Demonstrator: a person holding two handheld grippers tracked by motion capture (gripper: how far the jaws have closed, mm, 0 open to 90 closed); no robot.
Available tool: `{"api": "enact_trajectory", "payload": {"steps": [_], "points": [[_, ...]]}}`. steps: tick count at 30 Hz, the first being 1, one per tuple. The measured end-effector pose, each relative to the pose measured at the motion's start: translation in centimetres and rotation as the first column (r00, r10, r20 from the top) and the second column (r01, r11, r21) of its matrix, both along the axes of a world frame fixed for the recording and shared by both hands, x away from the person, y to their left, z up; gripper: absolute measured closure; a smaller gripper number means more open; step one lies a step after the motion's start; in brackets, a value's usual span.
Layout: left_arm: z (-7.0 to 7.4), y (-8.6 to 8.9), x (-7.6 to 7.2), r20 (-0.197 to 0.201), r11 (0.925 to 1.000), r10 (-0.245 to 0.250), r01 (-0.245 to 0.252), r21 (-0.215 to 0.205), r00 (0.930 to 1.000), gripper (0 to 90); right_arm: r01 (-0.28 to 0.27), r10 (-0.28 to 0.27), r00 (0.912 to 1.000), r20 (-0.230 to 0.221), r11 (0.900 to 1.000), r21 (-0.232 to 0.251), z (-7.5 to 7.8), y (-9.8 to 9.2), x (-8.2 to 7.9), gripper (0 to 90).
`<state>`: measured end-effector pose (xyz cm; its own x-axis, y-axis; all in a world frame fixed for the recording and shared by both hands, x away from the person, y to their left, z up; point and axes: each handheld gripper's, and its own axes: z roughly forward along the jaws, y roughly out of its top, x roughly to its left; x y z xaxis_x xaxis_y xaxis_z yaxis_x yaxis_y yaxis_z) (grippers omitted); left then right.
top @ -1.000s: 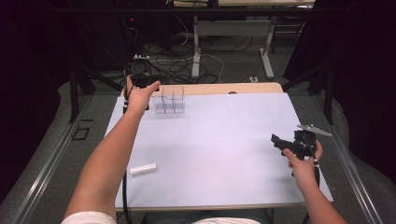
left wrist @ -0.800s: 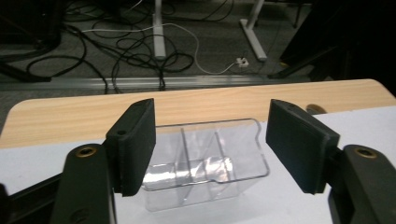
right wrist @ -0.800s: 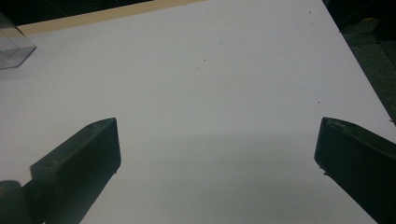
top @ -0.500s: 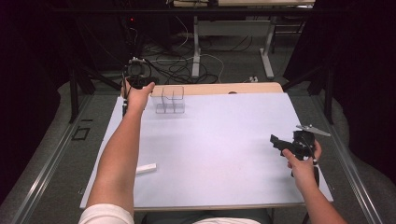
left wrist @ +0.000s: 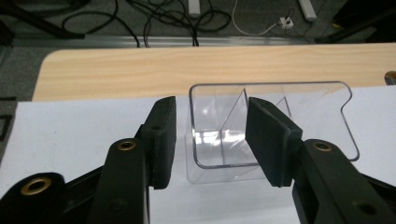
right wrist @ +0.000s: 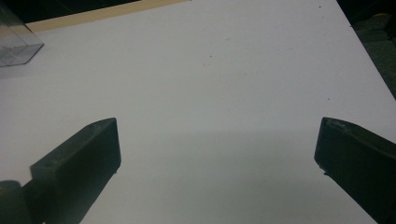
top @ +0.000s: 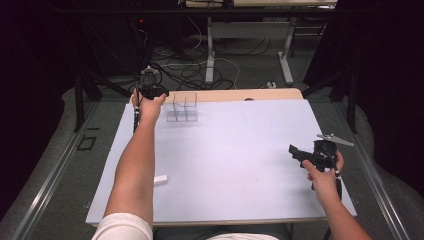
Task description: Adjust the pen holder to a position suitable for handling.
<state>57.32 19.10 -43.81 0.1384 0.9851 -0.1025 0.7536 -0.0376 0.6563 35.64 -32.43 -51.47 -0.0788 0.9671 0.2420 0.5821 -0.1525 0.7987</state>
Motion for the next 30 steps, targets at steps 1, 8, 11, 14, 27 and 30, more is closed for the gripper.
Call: {"api": "enact_trajectory", "payload": {"steps": [1, 8, 11, 14, 27, 30], "points": [[-0.1, 0.0, 0.1, -0.004, 1.0000, 0.002, -0.002, 0.003, 1.0000, 54.4, 0.000, 0.000, 1.0000, 0.001, 1.000, 0.000, 0.0, 0.0, 0.0, 0.0], [-0.8, 0.2, 0.4, -0.035, 0.9998, 0.021, -0.021, 0.002, 0.9992, 56.2, -0.006, 0.006, 1.0000, 0.002, 1.000, -0.001, -0.1, 0.0, 0.0, 0.0], [-1.1, 0.5, 0.5, -0.067, 0.9993, 0.037, -0.038, -0.007, 0.9971, 58.0, -0.008, 0.008, 1.0000, -0.004, 1.000, 0.001, -0.1, -0.1, 0.1, 0.0], [-1.3, 0.7, 0.5, -0.080, 0.9994, 0.033, -0.033, 0.003, 0.9962, 59.1, -0.014, 0.014, 0.9999, 0.001, 1.000, 0.000, -0.1, -0.1, 0.0, 0.0], [-1.9, 1.2, 0.2, -0.066, 0.9990, 0.043, -0.044, -0.008, 0.9969, 65.4, -0.013, 0.013, 0.9999, -0.010, 1.000, 0.010, -0.1, 0.1, 0.0, 0.0], [-1.9, 1.2, 0.2, -0.075, 0.9990, 0.041, -0.042, -0.014, 0.9964, 68.4, -0.014, 0.014, 0.9999, -0.010, 1.000, 0.009, -0.2, 0.2, 0.1, 0.0]]}}
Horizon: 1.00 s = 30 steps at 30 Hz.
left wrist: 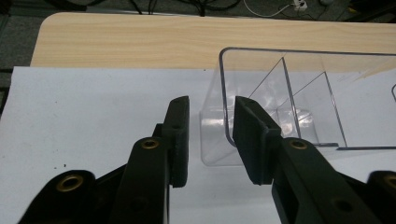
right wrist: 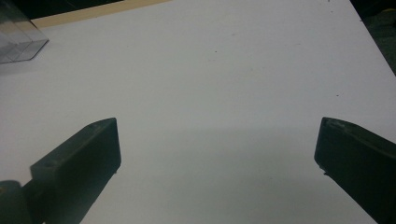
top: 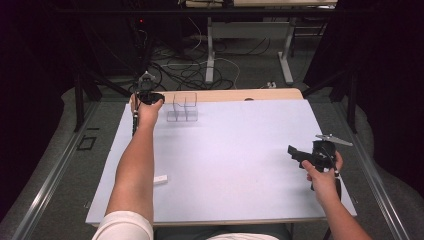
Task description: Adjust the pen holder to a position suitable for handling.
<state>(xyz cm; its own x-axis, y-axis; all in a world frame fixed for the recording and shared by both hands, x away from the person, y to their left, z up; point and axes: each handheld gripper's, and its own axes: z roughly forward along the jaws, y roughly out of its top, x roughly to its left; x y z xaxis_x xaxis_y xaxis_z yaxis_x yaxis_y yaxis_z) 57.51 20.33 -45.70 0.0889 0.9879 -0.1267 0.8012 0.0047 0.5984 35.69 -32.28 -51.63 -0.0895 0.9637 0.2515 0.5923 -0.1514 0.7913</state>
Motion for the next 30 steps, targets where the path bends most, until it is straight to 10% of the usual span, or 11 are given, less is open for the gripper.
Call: {"api": "enact_trajectory", "payload": {"steps": [30], "points": [[0.3, -1.8, -0.8, -0.076, 0.9986, 0.042, -0.040, 0.036, 0.9962, 89.2, -0.021, 0.021, 0.9998, -0.005, 1.000, -0.005, -0.2, 0.1, 0.1, 0.0]]}}
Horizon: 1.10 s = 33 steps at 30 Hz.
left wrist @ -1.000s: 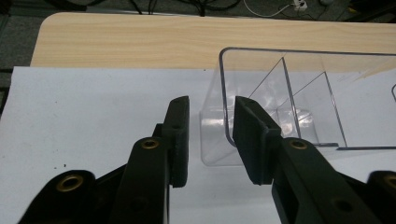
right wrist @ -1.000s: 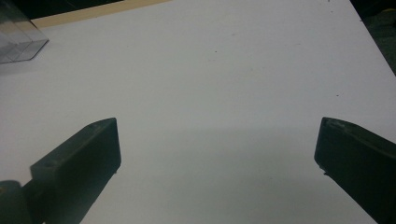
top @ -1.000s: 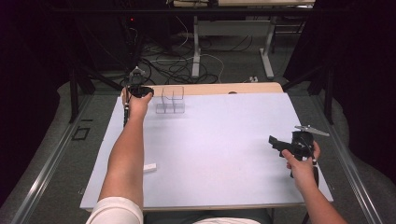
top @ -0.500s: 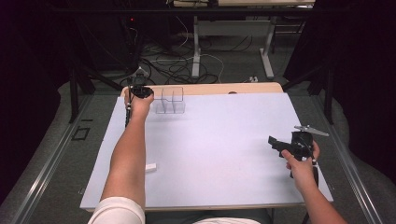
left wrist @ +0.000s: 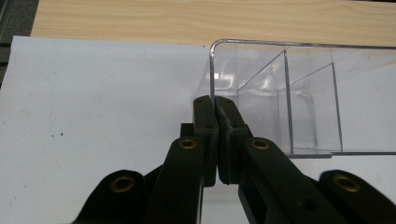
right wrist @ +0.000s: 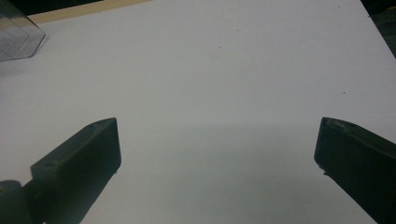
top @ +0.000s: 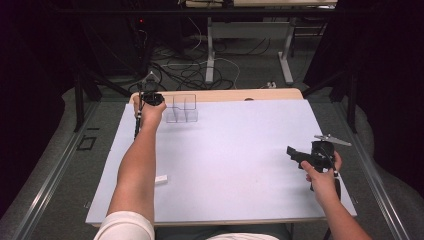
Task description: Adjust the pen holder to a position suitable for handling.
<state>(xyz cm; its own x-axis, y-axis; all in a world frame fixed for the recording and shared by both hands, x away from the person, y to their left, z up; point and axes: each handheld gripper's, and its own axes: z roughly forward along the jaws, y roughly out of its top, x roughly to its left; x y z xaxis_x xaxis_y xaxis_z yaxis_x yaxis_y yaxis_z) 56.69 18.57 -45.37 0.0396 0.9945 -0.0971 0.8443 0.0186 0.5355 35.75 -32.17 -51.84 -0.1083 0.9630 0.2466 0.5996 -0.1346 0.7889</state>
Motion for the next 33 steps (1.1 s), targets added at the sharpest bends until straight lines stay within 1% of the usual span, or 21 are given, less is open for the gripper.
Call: {"api": "enact_trajectory", "payload": {"steps": [4, 7, 8, 9, 10, 11, 12, 16, 17, 18, 20, 21, 22, 24, 26, 28, 29, 30, 31, 32, 33], "points": [[0.6, -0.3, -0.7, -0.020, 0.9999, -0.012, 0.012, -0.012, 0.9997, 89.1, 0.002, -0.002, 1.0000, -0.003, 1.000, 0.006, 0.0, 0.1, 0.0, 0.0], [0.9, -0.4, -1.6, -0.018, 0.9997, -0.010, 0.009, -0.020, 0.9998, 89.1, 0.000, 0.000, 1.0000, -0.005, 1.000, 0.006, 0.0, 0.2, 0.0, 0.0], [1.0, -0.4, -1.9, -0.023, 0.9997, -0.012, 0.011, -0.023, 0.9997, 89.1, -0.006, 0.006, 1.0000, 0.002, 1.000, -0.003, 0.0, 0.1, 0.0, 0.0], [1.1, -0.4, -2.3, -0.013, 0.9996, -0.010, 0.010, -0.027, 0.9999, 89.0, -0.001, 0.001, 1.0000, -0.002, 1.000, 0.006, 0.1, 0.2, 0.0, 0.0], [1.2, -0.4, -2.5, -0.029, 0.9995, -0.017, 0.016, -0.028, 0.9994, 88.9, 0.001, -0.001, 1.0000, 0.002, 1.000, 0.004, 0.1, 0.2, 0.0, 0.0], [1.3, -0.4, -2.8, -0.026, 0.9995, -0.018, 0.017, -0.026, 0.9995, 88.9, -0.004, 0.004, 0.9999, 0.012, 1.000, -0.002, 0.0, 0.2, 0.0, 0.0], [1.4, -0.4, -3.2, -0.028, 0.9993, -0.029, 0.029, -0.024, 0.9992, 88.8, -0.013, 0.013, 0.9999, 0.003, 1.000, 0.000, 0.1, 0.2, 0.0, 0.0], [1.7, -0.2, -4.7, -0.027, 0.9993, -0.029, 0.028, -0.026, 0.9992, 88.8, -0.014, 0.014, 0.9999, 0.000, 1.000, 0.004, 0.1, 0.3, 0.0, 0.0], [1.7, 0.0, -5.1, -0.027, 0.9990, -0.028, 0.027, -0.034, 0.9992, 88.9, -0.010, 0.010, 0.9999, -0.004, 1.000, 0.012, 0.1, 0.4, -0.1, 0.0], [1.6, 0.1, -5.5, -0.032, 0.9990, -0.030, 0.028, -0.036, 0.9991, 88.9, -0.011, 0.011, 0.9999, -0.004, 1.000, 0.010, 0.1, 0.4, -0.1, 0.0], [1.7, 0.4, -6.2, -0.028, 0.9985, -0.033, 0.031, -0.045, 0.9991, 88.8, -0.016, 0.016, 0.9999, 0.000, 1.000, 0.005, 0.1, 0.4, 0.0, 0.0], [1.7, 0.5, -6.5, -0.025, 0.9988, -0.030, 0.029, -0.040, 0.9992, 88.8, -0.016, 0.016, 0.9999, -0.001, 1.000, 0.004, 0.1, 0.5, 0.0, 0.0], [1.6, 0.7, -6.9, -0.021, 0.9984, -0.029, 0.028, -0.050, 0.9994, 88.8, -0.019, 0.019, 0.9998, 0.000, 1.000, 0.004, 0.1, 0.5, 0.0, 0.0], [1.4, 1.0, -7.5, -0.026, 0.9979, -0.026, 0.024, -0.060, 0.9993, 88.8, -0.016, 0.016, 0.9999, -0.004, 1.000, 0.008, 0.1, 0.6, -0.1, 0.0], [1.2, 1.4, -8.2, -0.025, 0.9964, -0.026, 0.024, -0.081, 0.9993, 88.7, -0.018, 0.018, 0.9998, -0.002, 1.000, 0.006, 0.1, 0.7, 0.0, 0.0], [0.9, 1.6, -8.7, -0.026, 0.9959, -0.020, 0.018, -0.088, 0.9995, 88.7, -0.019, 0.019, 0.9998, -0.010, 1.000, 0.009, 0.1, 0.8, 0.0, 0.0], [0.8, 1.7, -8.9, -0.024, 0.9957, -0.024, 0.022, -0.090, 0.9994, 88.7, -0.019, 0.019, 0.9998, -0.003, 1.000, 0.000, 0.0, 0.7, 0.0, 0.0], [0.7, 1.8, -9.2, -0.016, 0.9952, -0.022, 0.020, -0.096, 0.9996, 88.6, -0.027, 0.027, 0.9996, -0.007, 1.000, 0.003, 0.0, 0.7, 0.0, 0.0], [0.5, 1.8, -9.4, -0.009, 0.9944, -0.019, 0.018, -0.104, 0.9998, 88.5, -0.019, 0.019, 0.9997, -0.012, 1.000, 0.009, 0.0, 0.9, 0.0, 0.0], [0.5, 1.9, -9.6, -0.007, 0.9941, -0.016, 0.015, -0.107, 0.9998, 88.4, -0.024, 0.024, 0.9997, -0.007, 1.000, 0.002, 0.0, 0.8, 0.1, 0.0], [0.4, 1.9, -9.8, 0.004, 0.9940, -0.018, 0.018, -0.108, 0.9998, 88.3, -0.024, 0.024, 0.9997, -0.006, 1.000, 0.003, 0.0, 0.8, 0.1, 0.0]]}}
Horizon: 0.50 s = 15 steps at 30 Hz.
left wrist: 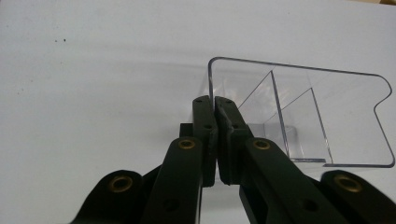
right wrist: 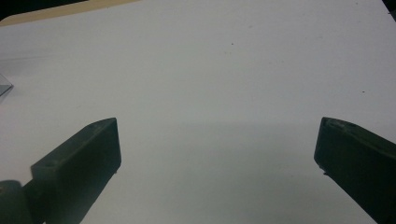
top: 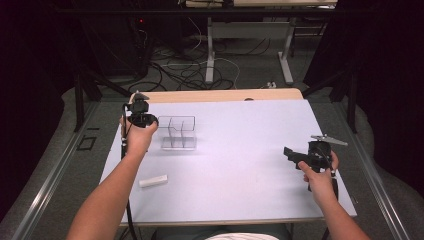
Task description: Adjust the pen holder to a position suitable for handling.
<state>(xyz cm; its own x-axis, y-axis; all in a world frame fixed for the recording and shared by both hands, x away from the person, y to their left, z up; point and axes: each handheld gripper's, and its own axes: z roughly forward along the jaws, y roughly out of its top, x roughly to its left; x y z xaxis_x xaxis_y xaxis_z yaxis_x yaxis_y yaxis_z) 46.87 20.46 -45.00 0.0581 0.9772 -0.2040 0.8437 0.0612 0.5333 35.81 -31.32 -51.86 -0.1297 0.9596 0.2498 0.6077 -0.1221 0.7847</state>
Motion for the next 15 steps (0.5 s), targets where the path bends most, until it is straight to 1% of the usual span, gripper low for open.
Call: {"api": "enact_trajectory", "payload": {"steps": [1, 2, 3, 4, 7, 8, 10, 11, 13, 14, 15], "points": [[-0.05, -0.01, -0.18, 0.000, 1.0000, 0.001, -0.001, 0.002, 1.0000, 88.2, 0.003, -0.003, 1.0000, -0.003, 1.000, 0.004, 0.01, 0.09, -0.01, 0.0], [-0.16, 0.03, -0.29, 0.009, 1.0000, 0.002, -0.002, -0.001, 1.0000, 88.2, 0.009, -0.009, 1.0000, -0.002, 1.000, 0.002, 0.00, 0.18, 0.00, 0.0], [-0.16, 0.12, -0.39, 0.003, 1.0000, -0.002, 0.002, -0.006, 1.0000, 88.1, -0.001, 0.001, 1.0000, -0.007, 1.000, 0.004, 0.01, 0.19, -0.02, 0.0], [-0.26, 0.16, -0.47, 0.013, 1.0000, -0.003, 0.003, -0.008, 0.9999, 88.0, -0.006, 0.006, 1.0000, -0.001, 1.000, -0.004, -0.03, 0.16, 0.01, 0.0], [-0.42, 0.24, -0.69, 0.018, 0.9998, -0.008, 0.008, -0.016, 0.9998, 87.7, -0.009, 0.009, 0.9999, -0.004, 1.000, -0.003, -0.05, 0.24, 0.01, 0.0], [-0.37, 0.32, -0.74, 0.009, 0.9997, -0.016, 0.016, -0.016, 0.9998, 87.4, -0.014, 0.014, 0.9999, -0.008, 1.000, -0.002, -0.04, 0.22, 0.01, 0.0], [-0.59, 0.37, -0.79, 0.031, 0.9995, -0.030, 0.030, -0.011, 0.9991, 86.7, -0.012, 0.012, 0.9999, -0.012, 1.000, -0.004, -0.04, 0.23, 0.01, 0.0], [-0.60, 0.42, -0.79, 0.029, 0.9992, -0.038, 0.038, -0.012, 0.9989, 85.4, -0.012, 0.012, 0.9999, -0.011, 1.000, -0.003, -0.04, 0.22, 0.01, 0.1], [-0.53, 0.52, -0.83, 0.036, 0.9986, -0.048, 0.048, -0.020, 0.9982, 82.6, -0.014, 0.014, 0.9999, -0.010, 1.000, -0.001, -0.07, 0.22, 0.02, 0.1], [-0.42, 0.58, -0.86, 0.043, 0.9981, -0.056, 0.057, -0.023, 0.9975, 81.0, -0.007, 0.007, 0.9999, -0.008, 1.000, 0.001, -0.10, 0.27, 0.03, 0.2], [-0.33, 0.52, -0.91, 0.055, 0.9980, -0.054, 0.056, -0.031, 0.9970, 79.1, -0.005, 0.005, 0.9999, -0.009, 1.000, 0.001, -0.12, 0.29, 0.04, 0.1]]}}
